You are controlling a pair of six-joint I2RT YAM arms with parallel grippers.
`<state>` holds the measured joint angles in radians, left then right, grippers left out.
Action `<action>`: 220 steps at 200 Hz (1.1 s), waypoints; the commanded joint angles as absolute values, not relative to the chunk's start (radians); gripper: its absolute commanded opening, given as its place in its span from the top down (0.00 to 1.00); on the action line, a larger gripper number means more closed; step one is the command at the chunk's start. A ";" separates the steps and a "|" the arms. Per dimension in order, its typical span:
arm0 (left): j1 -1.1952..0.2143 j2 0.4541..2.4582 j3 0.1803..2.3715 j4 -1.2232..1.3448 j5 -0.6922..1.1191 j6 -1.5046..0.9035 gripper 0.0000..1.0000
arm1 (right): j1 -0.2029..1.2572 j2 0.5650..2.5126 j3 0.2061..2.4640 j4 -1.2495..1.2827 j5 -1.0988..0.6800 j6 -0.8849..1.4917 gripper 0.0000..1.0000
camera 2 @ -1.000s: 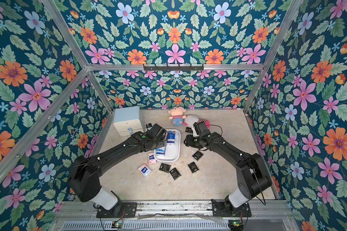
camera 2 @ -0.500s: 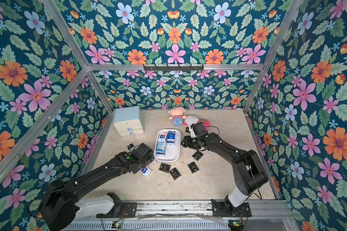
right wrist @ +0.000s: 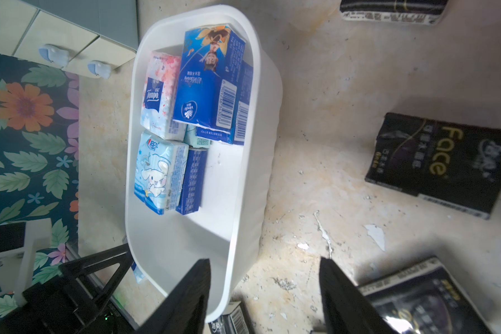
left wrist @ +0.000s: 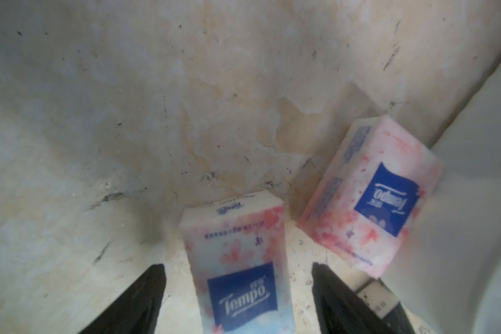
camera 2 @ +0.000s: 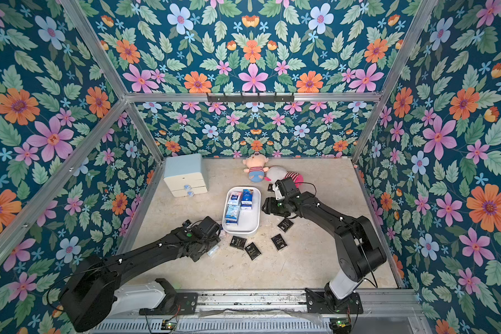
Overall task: Put the pocket tissues into the storage box
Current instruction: Pick up the pocket tissues from the center of the board, then place the pocket tissues in the storage box.
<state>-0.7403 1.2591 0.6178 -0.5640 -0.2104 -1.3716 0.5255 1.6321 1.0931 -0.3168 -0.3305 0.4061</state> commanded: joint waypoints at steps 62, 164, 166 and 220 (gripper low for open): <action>-0.740 1.249 0.570 -0.519 -0.243 -1.384 0.48 | 0.526 1.631 1.102 -0.346 -0.296 0.388 0.36; -0.742 1.292 0.983 -0.777 -0.407 -1.089 0.50 | 0.522 1.636 1.111 -0.330 -0.304 0.407 0.36; -0.742 1.298 0.992 -0.775 -0.407 -1.081 0.50 | 0.522 1.635 1.111 -0.330 -0.304 0.409 0.36; -0.774 1.482 1.240 -0.687 -0.325 -0.860 0.50 | 0.516 1.624 1.092 -0.316 -0.294 0.433 0.36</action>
<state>-0.7609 1.4155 1.1572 -0.7208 -0.3611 -0.9977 0.5175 1.6333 1.0988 -0.3325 -0.3054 0.4198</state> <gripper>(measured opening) 0.499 0.640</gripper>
